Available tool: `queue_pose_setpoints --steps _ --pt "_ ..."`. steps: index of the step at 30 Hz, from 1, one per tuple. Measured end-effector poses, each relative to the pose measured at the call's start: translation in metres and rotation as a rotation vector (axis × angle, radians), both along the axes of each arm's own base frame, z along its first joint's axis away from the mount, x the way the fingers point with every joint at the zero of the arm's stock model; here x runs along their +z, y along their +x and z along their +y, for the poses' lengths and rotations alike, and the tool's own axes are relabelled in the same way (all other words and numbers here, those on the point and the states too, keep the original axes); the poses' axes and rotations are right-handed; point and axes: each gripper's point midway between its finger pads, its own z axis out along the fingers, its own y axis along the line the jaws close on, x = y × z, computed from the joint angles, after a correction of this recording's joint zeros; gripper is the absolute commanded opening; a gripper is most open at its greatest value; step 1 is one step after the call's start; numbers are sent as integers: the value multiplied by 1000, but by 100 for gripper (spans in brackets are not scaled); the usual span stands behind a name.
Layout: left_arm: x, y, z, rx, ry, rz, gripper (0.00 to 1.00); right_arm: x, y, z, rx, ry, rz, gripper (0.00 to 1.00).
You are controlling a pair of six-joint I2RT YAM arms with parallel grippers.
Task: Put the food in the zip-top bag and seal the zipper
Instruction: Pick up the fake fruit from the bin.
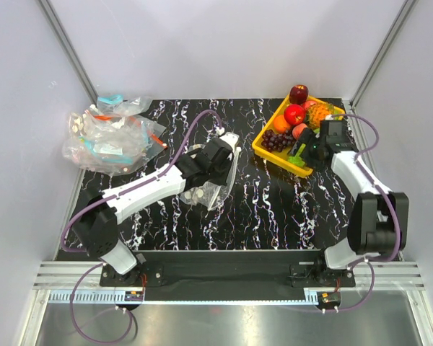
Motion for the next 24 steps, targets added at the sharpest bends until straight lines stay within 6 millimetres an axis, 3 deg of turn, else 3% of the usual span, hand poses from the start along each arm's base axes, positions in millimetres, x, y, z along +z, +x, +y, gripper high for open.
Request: queue_pose_setpoints --steps 4,9,13,20,24 --pt "0 1 0 -1 -5 2 0 -23 9 6 3 -45 64 84" --pt "1 1 -1 -4 -9 2 0 -50 17 -9 -47 -132 148 85" --pt "1 1 -1 -4 -11 4 0 -55 27 -16 -71 -186 161 83" --pt "0 1 -1 -4 -11 4 0 -59 37 -21 -82 -220 163 59" --pt "-1 1 -1 -3 -8 7 0 -58 37 -21 -79 -220 162 53"
